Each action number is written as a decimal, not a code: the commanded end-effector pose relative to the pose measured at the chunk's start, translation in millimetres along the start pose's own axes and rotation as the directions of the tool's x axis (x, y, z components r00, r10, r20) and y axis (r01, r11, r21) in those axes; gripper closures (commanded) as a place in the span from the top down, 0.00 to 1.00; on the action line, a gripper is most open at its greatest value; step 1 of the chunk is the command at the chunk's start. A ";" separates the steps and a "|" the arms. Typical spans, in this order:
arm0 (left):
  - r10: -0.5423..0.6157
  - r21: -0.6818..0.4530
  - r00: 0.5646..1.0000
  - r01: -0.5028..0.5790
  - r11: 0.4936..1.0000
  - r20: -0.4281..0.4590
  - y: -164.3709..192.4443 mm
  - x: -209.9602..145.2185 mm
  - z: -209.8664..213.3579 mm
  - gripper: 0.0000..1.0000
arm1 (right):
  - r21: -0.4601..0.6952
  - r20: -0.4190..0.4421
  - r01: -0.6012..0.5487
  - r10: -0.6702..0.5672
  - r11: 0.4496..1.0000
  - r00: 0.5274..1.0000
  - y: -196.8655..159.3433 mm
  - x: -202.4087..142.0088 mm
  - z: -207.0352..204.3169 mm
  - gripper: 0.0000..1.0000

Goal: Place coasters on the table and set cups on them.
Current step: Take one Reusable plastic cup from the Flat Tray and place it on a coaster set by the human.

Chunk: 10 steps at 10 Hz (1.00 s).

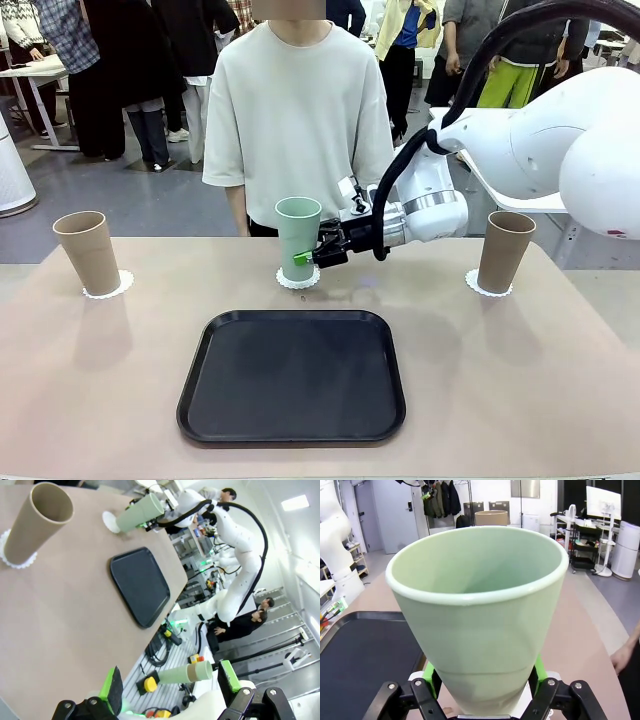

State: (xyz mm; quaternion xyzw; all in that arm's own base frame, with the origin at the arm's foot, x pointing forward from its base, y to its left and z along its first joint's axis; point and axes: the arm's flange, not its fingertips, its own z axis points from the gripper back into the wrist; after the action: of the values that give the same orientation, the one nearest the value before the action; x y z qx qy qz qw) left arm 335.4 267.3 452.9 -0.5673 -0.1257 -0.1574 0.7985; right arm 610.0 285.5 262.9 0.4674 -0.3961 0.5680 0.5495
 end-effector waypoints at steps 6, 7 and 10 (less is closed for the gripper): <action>0.016 0.013 1.000 -0.017 1.000 0.006 -2.5 0.7 1.2 1.00 | -0.033 -0.026 0.028 -0.028 0.999 0.999 -35.0 -5.5 -8.2 0.82; 0.016 0.013 1.000 -0.017 1.000 0.006 -2.5 0.7 1.2 1.00 | -0.032 -0.028 0.031 -0.032 0.999 0.999 -35.2 -6.8 -8.1 0.82; 0.016 0.013 1.000 -0.017 1.000 0.006 -2.5 0.7 1.2 1.00 | -0.035 -0.040 0.044 -0.045 0.998 0.998 -37.6 -13.2 -9.5 0.82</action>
State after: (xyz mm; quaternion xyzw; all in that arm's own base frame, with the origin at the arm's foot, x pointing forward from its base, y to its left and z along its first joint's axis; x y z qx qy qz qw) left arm 335.4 267.3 452.9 -0.5673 -0.1257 -0.1573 0.7985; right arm 636.0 288.1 246.9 0.4584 -0.3986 0.5542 0.5691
